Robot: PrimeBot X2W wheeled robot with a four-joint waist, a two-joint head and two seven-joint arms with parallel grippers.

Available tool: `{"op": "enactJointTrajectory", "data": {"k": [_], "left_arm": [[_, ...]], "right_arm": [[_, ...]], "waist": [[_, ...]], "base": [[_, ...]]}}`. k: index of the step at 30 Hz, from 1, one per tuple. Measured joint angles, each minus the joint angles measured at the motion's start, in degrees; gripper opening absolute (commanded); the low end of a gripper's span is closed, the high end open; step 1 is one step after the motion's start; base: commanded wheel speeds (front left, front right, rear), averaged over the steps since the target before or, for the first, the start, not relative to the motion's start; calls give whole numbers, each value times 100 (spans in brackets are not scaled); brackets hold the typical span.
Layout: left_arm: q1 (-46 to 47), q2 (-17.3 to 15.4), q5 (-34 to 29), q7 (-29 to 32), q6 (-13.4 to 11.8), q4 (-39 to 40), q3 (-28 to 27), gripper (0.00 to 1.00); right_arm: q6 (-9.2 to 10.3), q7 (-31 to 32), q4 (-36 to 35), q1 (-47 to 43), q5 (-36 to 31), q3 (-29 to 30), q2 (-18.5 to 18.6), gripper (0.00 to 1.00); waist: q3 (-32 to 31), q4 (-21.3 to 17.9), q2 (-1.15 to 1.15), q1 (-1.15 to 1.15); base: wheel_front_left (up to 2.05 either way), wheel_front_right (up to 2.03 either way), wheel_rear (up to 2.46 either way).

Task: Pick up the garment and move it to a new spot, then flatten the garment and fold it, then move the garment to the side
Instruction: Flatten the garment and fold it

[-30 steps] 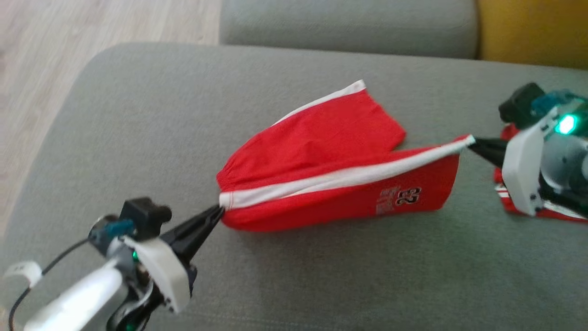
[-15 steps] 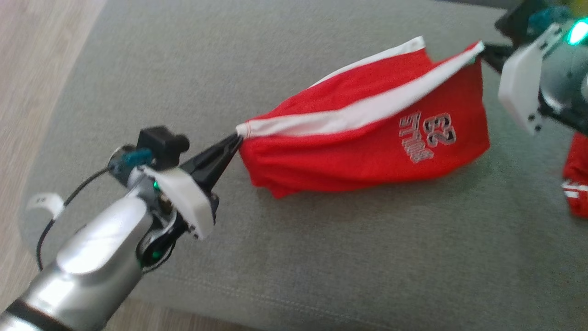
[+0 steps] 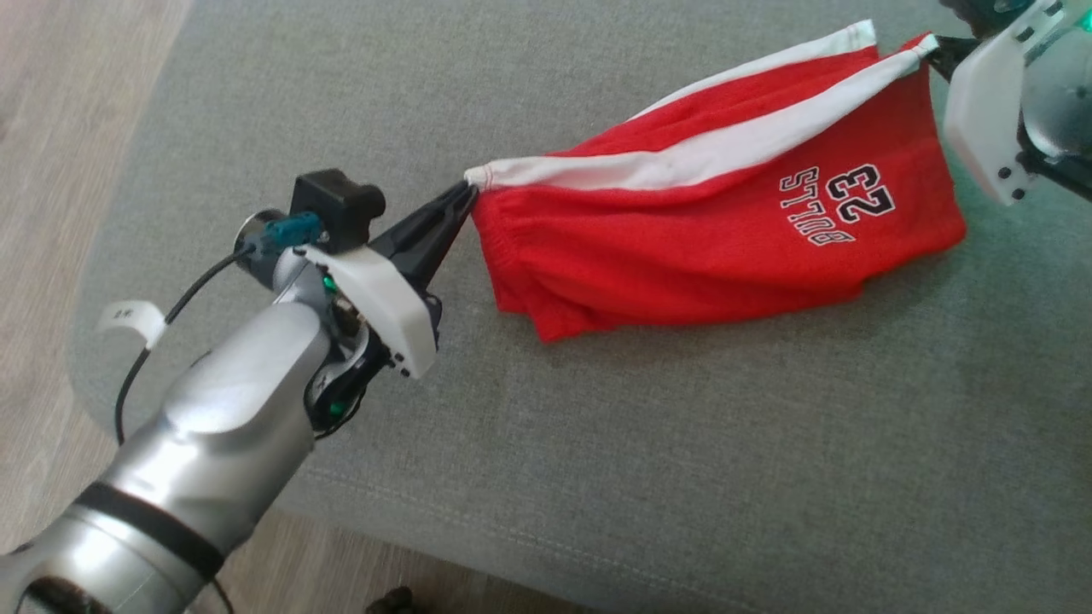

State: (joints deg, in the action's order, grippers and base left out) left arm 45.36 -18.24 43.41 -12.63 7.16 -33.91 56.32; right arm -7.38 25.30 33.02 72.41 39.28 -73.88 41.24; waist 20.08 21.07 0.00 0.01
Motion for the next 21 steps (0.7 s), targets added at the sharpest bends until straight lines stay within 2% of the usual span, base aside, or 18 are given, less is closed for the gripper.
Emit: {"op": "enactJointTrajectory", "data": {"k": [16, 19, 20, 21], "left_arm": [[357, 345, 222, -160, 35, -452, 104, 0], [378, 389, 222, -160, 34, -452, 90, 0], [393, 396, 222, -160, 34, -452, 90, 0], [413, 403, 222, -160, 34, -456, 89, 0]], "right_arm": [[0, -431, 843, 310, -8, 1, -151, 0], [0, -630, 865, 360, -298, 2, -192, 0], [0, -744, 858, 366, -460, 2, -200, 42], [0, -833, 896, 374, -509, 2, -219, 100]], "waist": [[404, 208, 0, 0], [462, 232, 0, 0], [482, 236, 0, 0], [501, 239, 0, 0]], "base": [[0, 0, 0], [0, 0, 0], [0, 0, 0], [0, 0, 0]]}}
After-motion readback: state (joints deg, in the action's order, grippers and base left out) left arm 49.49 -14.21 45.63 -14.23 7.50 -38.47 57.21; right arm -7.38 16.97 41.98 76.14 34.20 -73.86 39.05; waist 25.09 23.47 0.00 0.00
